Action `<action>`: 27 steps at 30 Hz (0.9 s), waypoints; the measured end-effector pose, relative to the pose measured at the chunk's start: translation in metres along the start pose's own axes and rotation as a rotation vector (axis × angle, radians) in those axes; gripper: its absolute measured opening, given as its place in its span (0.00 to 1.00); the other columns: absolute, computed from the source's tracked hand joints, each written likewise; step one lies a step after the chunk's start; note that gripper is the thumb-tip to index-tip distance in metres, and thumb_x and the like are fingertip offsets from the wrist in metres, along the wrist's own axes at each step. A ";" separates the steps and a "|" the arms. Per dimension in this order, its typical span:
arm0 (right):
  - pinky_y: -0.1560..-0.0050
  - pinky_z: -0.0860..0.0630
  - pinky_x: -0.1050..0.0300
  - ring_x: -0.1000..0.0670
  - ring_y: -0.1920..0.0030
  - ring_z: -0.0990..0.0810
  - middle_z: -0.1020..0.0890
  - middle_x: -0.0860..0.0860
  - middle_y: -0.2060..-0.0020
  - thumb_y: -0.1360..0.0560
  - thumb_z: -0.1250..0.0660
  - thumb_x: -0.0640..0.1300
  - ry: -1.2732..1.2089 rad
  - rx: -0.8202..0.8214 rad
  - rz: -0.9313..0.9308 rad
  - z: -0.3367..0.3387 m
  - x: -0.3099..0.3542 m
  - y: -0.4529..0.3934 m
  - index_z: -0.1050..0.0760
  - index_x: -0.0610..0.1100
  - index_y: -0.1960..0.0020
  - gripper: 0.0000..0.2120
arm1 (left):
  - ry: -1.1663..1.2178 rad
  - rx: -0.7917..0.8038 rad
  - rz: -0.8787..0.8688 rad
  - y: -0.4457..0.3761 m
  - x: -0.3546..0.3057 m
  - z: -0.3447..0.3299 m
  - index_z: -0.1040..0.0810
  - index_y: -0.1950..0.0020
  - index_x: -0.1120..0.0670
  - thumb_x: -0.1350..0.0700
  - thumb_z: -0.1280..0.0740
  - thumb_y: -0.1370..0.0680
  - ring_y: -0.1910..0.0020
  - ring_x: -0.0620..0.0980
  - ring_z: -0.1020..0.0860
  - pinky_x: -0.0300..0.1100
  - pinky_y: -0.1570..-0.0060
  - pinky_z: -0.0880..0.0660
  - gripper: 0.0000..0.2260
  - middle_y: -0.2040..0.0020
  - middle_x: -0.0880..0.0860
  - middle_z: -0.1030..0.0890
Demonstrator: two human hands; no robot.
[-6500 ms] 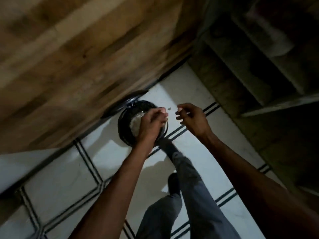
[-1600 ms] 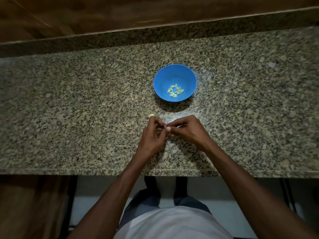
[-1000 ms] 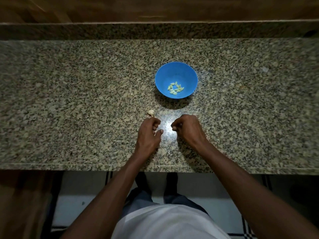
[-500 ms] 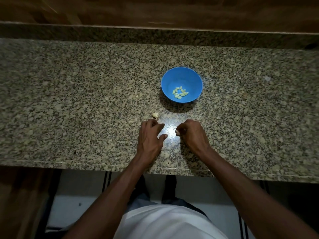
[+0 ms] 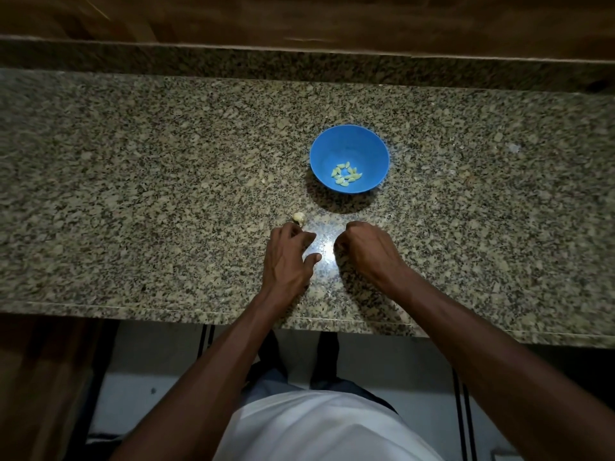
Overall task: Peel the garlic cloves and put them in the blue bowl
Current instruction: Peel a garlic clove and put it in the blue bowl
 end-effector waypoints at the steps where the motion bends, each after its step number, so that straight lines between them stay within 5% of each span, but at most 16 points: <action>1: 0.66 0.28 0.53 0.46 0.62 0.23 0.22 0.48 0.60 0.24 0.31 0.39 0.019 -0.001 0.001 0.000 0.000 0.000 0.15 0.45 0.52 0.07 | -0.002 0.002 0.002 0.000 0.000 0.000 0.17 0.36 0.53 0.47 0.24 0.23 0.40 0.52 0.31 0.43 0.48 0.34 0.19 0.42 0.50 0.25; 6: 0.60 0.19 0.47 0.46 0.59 0.20 0.20 0.47 0.56 0.22 0.31 0.40 0.034 0.021 -0.010 -0.005 0.002 0.002 0.16 0.43 0.50 0.05 | -0.011 0.006 0.003 0.001 0.002 -0.001 0.17 0.37 0.53 0.47 0.24 0.24 0.40 0.52 0.31 0.45 0.47 0.31 0.18 0.42 0.50 0.26; 10: 0.62 0.22 0.47 0.43 0.60 0.22 0.23 0.47 0.55 0.23 0.30 0.39 -0.038 -0.008 -0.027 -0.004 0.002 0.000 0.18 0.45 0.52 0.03 | -0.006 0.012 0.021 -0.002 -0.001 0.001 0.18 0.36 0.53 0.48 0.24 0.24 0.39 0.51 0.31 0.46 0.46 0.29 0.19 0.41 0.50 0.26; 27: 0.65 0.22 0.49 0.42 0.66 0.23 0.23 0.44 0.67 0.27 0.32 0.35 -0.010 0.005 -0.164 -0.007 0.016 -0.018 0.22 0.40 0.62 0.06 | -0.011 0.026 0.018 -0.003 0.000 0.001 0.18 0.36 0.52 0.46 0.24 0.25 0.39 0.52 0.31 0.51 0.45 0.26 0.20 0.40 0.50 0.26</action>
Point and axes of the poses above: each hand's wrist, its own y-axis away from the middle knuckle, its own z-axis out of the back of the hand, x = y × z, the point moved 3 cm from there along -y, towards the middle knuckle
